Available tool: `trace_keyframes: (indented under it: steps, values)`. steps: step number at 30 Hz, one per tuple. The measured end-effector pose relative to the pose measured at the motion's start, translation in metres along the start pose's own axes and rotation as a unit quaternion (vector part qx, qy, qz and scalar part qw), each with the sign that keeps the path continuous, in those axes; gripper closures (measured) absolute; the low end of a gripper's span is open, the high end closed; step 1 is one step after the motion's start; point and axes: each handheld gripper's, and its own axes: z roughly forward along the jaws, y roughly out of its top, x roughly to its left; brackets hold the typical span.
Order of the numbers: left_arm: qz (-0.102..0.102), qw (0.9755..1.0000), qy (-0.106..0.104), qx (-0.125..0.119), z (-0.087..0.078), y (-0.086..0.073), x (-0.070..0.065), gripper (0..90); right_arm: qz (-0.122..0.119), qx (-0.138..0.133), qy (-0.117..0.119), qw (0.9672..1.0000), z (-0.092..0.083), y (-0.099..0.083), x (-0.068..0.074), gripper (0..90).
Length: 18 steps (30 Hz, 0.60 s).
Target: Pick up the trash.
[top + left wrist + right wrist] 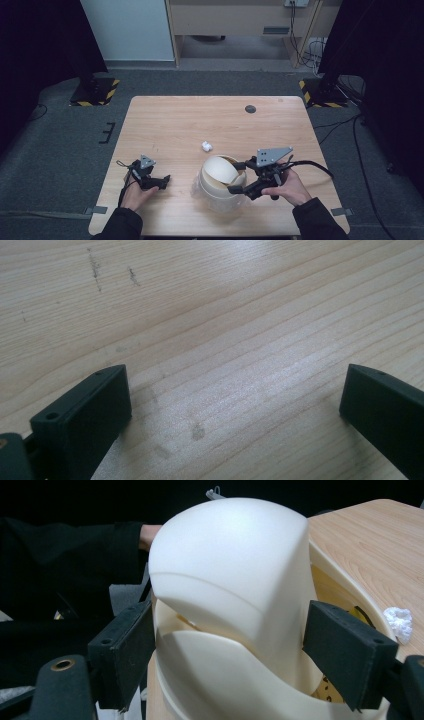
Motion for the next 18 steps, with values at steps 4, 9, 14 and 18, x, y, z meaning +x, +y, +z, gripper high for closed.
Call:
trace_keyframes:
  steps: [4, 9, 14, 18]
  values:
    - [0.0, 1.0, 0.0, 0.0, 0.0, 0.0, 0.0, 0.0, 0.007, -0.006, -0.001, 1.0, -0.0003, 0.0011, -0.0003, 21.1]
    - [0.0, 1.0, 0.0, 0.0, 0.0, 0.0, 0.0, 0.0, 0.006, -0.016, -0.008, 0.9998, -0.0033, 0.0034, -0.0011, 22.2]
    - [0.0, 1.0, 0.0, 0.0, 0.0, 0.0, 0.0, 0.0, 0.007, -0.024, -0.013, 0.9996, -0.0056, 0.0051, -0.0016, 22.2]
    - [0.0, 1.0, 0.0, 0.0, 0.0, 0.0, 0.0, 0.0, 0.003, -0.027, -0.017, 0.9995, -0.0087, 0.0065, -0.0023, 22.6]
